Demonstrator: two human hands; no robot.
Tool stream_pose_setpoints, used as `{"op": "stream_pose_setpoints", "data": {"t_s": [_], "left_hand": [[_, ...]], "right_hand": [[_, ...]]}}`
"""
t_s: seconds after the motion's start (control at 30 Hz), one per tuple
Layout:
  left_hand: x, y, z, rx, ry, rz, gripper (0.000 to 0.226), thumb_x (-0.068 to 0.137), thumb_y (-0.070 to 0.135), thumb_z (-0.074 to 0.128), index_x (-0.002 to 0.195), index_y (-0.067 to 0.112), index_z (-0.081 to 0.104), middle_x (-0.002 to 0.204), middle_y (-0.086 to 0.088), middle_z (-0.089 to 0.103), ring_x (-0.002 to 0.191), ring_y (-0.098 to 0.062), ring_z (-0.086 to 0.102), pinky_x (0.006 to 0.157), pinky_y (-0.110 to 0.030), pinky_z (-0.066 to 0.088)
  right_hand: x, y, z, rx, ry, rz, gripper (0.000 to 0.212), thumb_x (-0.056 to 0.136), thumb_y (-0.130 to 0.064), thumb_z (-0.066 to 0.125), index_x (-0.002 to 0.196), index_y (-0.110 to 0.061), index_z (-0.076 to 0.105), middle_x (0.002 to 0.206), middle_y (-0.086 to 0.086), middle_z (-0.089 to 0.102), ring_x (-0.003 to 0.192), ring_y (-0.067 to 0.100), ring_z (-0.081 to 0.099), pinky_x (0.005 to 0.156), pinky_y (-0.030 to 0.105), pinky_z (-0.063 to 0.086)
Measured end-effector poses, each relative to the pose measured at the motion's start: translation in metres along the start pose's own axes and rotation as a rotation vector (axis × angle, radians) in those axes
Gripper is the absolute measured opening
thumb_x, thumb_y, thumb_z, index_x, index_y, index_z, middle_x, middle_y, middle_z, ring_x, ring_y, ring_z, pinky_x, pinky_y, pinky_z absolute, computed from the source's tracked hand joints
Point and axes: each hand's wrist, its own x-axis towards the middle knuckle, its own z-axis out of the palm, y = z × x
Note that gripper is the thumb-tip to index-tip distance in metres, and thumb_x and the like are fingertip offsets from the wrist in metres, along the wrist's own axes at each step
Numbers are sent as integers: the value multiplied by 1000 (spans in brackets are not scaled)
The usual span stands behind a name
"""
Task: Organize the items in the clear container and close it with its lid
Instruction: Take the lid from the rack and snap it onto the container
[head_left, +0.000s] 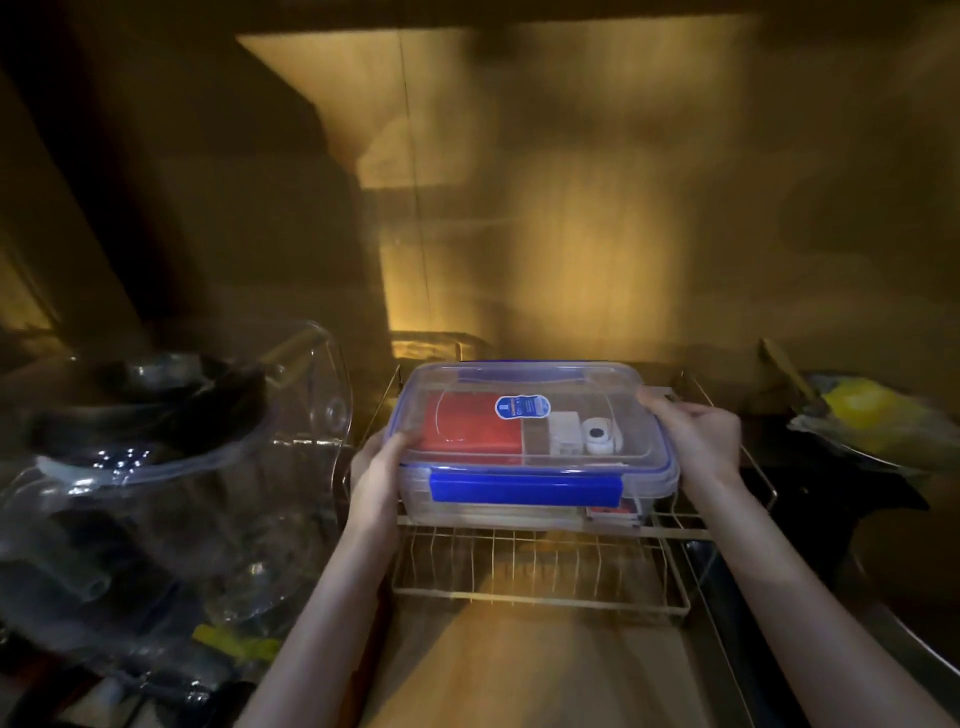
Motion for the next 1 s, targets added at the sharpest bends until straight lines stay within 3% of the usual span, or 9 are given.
{"op": "stream_pose_setpoints", "data": {"t_s": [0.1, 0.27, 0.3, 0.37, 0.4, 0.47, 0.57, 0.67, 1.0], "left_hand": [[13, -5, -1, 26, -1, 10, 39, 88, 20, 51, 119, -4, 52, 88, -12, 65, 56, -7, 68, 45, -15, 50], [30, 1, 3, 93, -8, 4, 36, 89, 21, 52, 116, -2, 55, 81, -8, 67, 57, -7, 68, 49, -17, 52], [34, 2, 4, 127, 8, -10, 40, 88, 26, 54, 120, 2, 54, 90, -10, 68, 68, -10, 70, 58, -22, 55], [43, 6, 9, 378, 102, 9, 51, 88, 35, 54, 133, 12, 45, 125, -14, 59, 110, -22, 61, 93, -40, 51], [44, 10, 14, 590, 145, 71, 52, 91, 36, 50, 138, 16, 39, 141, -13, 47, 128, -25, 47, 108, -45, 39], [38, 17, 28, 952, 182, 323, 47, 96, 35, 38, 140, 20, 34, 154, -7, 28, 144, -22, 20, 119, -43, 14], [23, 15, 46, 1195, 79, 590, 54, 92, 49, 23, 139, 27, 34, 155, -1, 25, 146, -18, 11, 115, -37, -9], [14, 5, 56, 1389, -106, 561, 72, 81, 66, 6, 142, 33, 24, 157, 1, 21, 147, -20, 5, 110, -42, -19], [46, 4, 55, 1382, -184, 515, 58, 90, 60, 18, 143, 36, 20, 157, 4, 20, 146, -17, 9, 117, -47, -3]], "right_hand": [[7, 4, 7, 11, -31, 8, 25, 76, -28, 74, 72, -3, 68, 68, 8, 68, 64, 19, 65, 56, 25, 48], [24, 5, 18, 25, -57, 43, 28, 76, -29, 74, 81, -2, 68, 72, 8, 70, 65, 17, 66, 58, 25, 48], [28, 5, 20, 25, -57, 49, 28, 76, -29, 74, 81, -2, 68, 73, 8, 69, 66, 17, 66, 58, 25, 48], [35, 6, 25, 20, -54, 49, 29, 76, -31, 74, 79, -3, 67, 72, 8, 69, 65, 18, 65, 60, 27, 49], [38, 6, 27, 17, -53, 44, 29, 76, -31, 73, 77, -3, 66, 71, 8, 68, 65, 19, 65, 62, 28, 50], [43, 5, 32, 11, -57, 29, 28, 78, -31, 72, 71, -4, 65, 68, 7, 66, 63, 19, 63, 62, 27, 49], [46, 5, 40, 15, -74, 11, 28, 78, -31, 73, 65, -8, 63, 63, 6, 64, 58, 17, 62, 57, 24, 48], [52, 5, 50, -1, -70, 24, 28, 76, -35, 73, 63, -13, 62, 63, 4, 64, 58, 15, 62, 57, 24, 47], [70, 3, 70, -72, -53, 80, 28, 79, -38, 69, 69, -12, 64, 67, 1, 65, 65, 13, 62, 61, 25, 47]]}}
